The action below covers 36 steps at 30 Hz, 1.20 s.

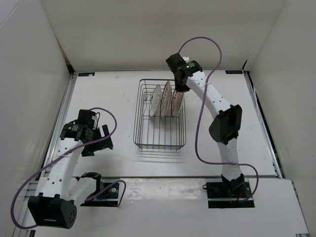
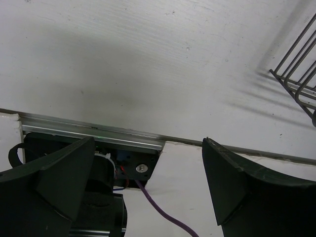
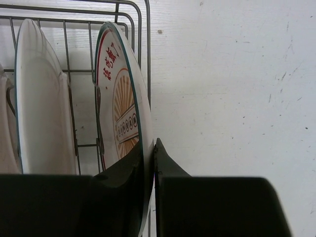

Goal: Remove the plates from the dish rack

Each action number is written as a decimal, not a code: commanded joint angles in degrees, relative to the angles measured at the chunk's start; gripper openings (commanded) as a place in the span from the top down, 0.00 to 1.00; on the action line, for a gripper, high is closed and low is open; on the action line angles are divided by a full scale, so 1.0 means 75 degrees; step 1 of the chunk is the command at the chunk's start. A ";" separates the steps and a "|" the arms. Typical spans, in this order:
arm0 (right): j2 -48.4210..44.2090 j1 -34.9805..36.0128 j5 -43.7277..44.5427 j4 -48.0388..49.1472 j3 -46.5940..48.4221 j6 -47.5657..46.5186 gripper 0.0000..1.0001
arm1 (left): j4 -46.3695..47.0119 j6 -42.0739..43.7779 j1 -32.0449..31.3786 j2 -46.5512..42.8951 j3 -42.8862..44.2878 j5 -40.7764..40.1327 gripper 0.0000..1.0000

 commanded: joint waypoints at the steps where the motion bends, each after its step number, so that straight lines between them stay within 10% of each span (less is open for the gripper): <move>1: -0.1123 -0.0043 0.0426 0.0743 0.0538 -0.0181 1.00 | 0.0077 -0.0024 0.0036 -0.0071 -0.0096 0.0160 0.00; 18: -0.3511 -0.0756 0.1634 0.1038 -0.0984 -0.0770 1.00 | 0.0065 -0.0094 -0.0011 -0.0036 -0.0179 0.0254 0.00; 27: -0.4886 -0.4038 -0.4094 0.3052 -0.5447 0.0536 1.00 | 0.0088 -0.0082 -0.0011 -0.0001 -0.0179 0.0230 0.00; 36: -0.4019 -0.4741 -0.4111 0.4177 -0.7065 0.0357 1.00 | 0.0159 0.0023 0.0001 -0.0059 -0.0272 0.0254 0.00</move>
